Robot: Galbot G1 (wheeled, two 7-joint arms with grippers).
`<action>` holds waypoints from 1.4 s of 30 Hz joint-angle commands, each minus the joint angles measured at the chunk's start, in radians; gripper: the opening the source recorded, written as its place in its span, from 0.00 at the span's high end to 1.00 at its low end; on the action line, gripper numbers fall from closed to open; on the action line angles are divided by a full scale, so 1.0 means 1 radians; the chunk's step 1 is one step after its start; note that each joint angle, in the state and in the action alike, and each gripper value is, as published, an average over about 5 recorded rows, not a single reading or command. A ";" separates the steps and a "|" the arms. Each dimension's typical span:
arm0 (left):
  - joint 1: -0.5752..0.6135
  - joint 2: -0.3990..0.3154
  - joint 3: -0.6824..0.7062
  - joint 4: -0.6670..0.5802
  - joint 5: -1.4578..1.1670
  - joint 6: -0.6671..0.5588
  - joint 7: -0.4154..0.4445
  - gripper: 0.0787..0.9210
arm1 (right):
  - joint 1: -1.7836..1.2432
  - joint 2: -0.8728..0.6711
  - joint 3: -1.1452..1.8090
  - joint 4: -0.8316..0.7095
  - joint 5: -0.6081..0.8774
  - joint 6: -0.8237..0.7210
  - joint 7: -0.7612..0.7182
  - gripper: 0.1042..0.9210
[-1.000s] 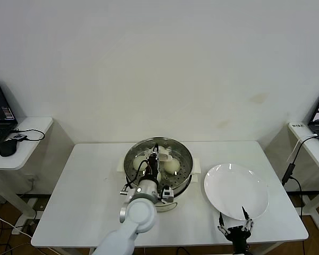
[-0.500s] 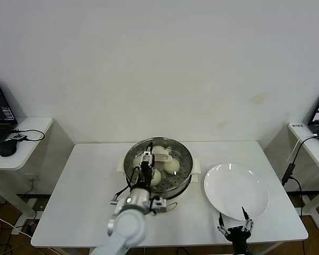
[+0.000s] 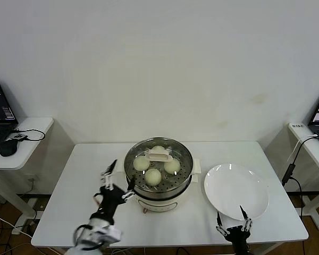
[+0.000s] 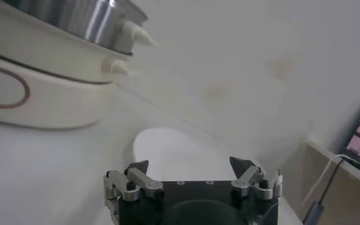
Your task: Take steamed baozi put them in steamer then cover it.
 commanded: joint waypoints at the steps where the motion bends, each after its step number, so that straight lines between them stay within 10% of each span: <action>1: 0.288 -0.096 -0.224 -0.052 -0.776 -0.241 -0.188 0.12 | -0.026 -0.073 -0.001 0.042 0.167 0.007 -0.061 0.12; 11: 0.336 -0.165 -0.213 0.111 -0.739 -0.408 -0.209 0.12 | -0.062 -0.148 0.026 0.098 0.288 -0.018 -0.109 0.12; 42: 0.313 -0.220 -0.173 0.191 -0.720 -0.405 -0.171 0.12 | -0.083 -0.187 -0.003 0.169 0.374 -0.148 -0.206 0.12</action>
